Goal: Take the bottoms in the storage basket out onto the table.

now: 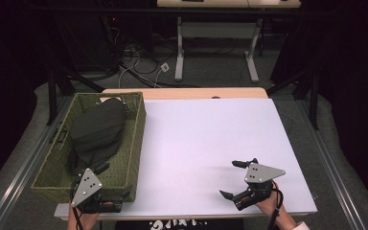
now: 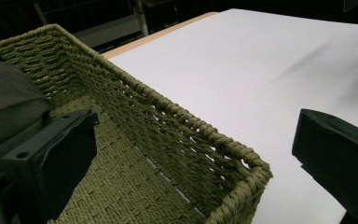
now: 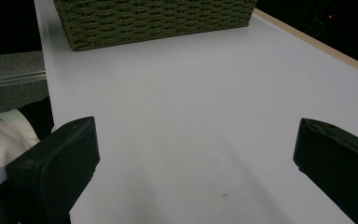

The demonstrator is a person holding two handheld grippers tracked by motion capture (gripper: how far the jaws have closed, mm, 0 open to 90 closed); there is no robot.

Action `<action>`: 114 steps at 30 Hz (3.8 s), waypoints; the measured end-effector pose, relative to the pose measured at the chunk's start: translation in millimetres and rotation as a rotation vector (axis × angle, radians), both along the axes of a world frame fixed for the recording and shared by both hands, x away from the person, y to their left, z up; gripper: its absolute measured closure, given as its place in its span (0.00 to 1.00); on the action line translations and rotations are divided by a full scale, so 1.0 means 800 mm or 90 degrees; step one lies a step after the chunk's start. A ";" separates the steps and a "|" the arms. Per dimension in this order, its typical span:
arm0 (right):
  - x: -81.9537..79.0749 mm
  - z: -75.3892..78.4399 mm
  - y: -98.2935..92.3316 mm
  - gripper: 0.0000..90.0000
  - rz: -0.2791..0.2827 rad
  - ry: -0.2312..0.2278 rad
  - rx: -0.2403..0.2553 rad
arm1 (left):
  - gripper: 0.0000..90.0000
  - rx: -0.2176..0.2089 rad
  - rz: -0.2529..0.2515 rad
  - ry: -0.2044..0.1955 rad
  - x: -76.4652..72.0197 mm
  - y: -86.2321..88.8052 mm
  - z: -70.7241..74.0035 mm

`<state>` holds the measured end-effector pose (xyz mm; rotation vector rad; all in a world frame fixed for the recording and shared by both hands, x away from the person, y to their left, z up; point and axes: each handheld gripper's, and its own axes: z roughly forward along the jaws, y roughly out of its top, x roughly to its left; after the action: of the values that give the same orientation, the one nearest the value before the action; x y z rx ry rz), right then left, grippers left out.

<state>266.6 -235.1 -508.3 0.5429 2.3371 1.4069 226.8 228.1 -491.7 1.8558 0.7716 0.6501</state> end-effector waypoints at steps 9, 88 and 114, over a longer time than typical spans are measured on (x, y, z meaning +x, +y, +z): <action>0.004 -0.003 -0.004 0.00 -0.007 0.009 0.003 | 0.00 -0.010 0.005 0.001 0.002 0.005 0.002; 0.015 -0.017 0.002 0.00 -0.004 0.047 0.003 | 0.00 0.158 0.044 0.101 0.126 0.050 0.069; 0.014 -0.016 0.005 0.00 0.010 0.053 0.000 | 0.00 0.223 0.086 0.143 0.179 0.079 0.071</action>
<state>277.9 -230.7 -521.3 0.5955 2.4117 1.4181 369.7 291.5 -434.5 2.2380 0.9857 0.7042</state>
